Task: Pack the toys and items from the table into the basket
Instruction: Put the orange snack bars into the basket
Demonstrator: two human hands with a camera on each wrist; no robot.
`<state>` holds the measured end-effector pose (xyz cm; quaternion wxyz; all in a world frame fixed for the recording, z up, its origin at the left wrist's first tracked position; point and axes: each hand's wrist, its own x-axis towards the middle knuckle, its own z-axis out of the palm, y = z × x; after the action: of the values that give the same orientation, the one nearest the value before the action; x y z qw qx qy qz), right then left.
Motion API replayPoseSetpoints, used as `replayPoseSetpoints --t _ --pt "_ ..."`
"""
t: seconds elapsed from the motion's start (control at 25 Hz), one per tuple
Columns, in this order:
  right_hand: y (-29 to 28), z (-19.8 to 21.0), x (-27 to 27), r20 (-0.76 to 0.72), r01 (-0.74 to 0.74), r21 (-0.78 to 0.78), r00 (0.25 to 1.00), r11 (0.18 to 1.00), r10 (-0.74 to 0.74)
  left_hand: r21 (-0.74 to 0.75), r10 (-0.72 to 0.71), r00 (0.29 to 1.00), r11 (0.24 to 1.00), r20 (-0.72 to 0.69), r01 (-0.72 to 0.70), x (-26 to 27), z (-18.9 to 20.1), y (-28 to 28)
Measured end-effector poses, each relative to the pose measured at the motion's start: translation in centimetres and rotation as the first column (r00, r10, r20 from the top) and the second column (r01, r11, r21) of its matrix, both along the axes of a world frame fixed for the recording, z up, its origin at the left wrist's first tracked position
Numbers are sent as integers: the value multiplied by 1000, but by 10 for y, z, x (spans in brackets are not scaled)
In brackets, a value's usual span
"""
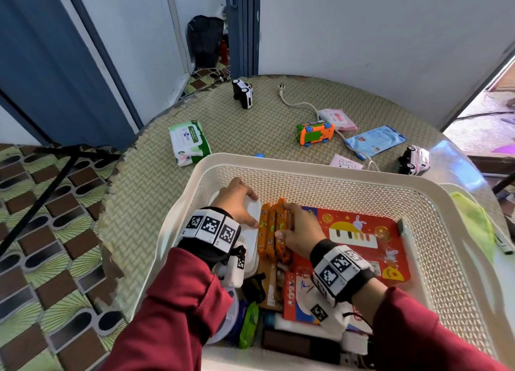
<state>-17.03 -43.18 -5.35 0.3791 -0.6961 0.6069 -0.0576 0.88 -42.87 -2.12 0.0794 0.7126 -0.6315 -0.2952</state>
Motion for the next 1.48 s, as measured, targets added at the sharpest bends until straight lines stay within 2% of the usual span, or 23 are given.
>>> replayPoseSetpoints --t 0.36,0.56,0.76,0.92,1.08,1.32,1.4,1.48 --pt "-12 2 -5 -75 48 13 996 999 -46 -1 -9 1000 1000 24 9 -2 -2 0" --pt "-3 0 -10 -61 -101 27 993 995 102 -5 -23 998 1000 51 23 -4 2 1" --pt "0 0 -12 -105 -148 15 983 989 149 -5 -22 998 1000 66 23 -7 2 1" --pt "-4 0 -10 -121 -82 46 989 996 87 -7 -14 999 1000 43 14 -6 1 1" --pt "2 -7 7 -361 -119 39 924 992 125 -7 -24 999 1000 34 24 -6 0 2" --pt "-14 2 -8 -181 -201 136 958 970 224 -4 -40 999 999 34 40 -3 -1 -2" --pt "-3 0 -1 -274 -215 105 932 971 236 -8 -43 998 999 36 43 -3 -1 -3" --pt "13 -6 7 -459 -299 -8 849 954 263 -12 -41 998 999 42 41 -2 -2 -2"
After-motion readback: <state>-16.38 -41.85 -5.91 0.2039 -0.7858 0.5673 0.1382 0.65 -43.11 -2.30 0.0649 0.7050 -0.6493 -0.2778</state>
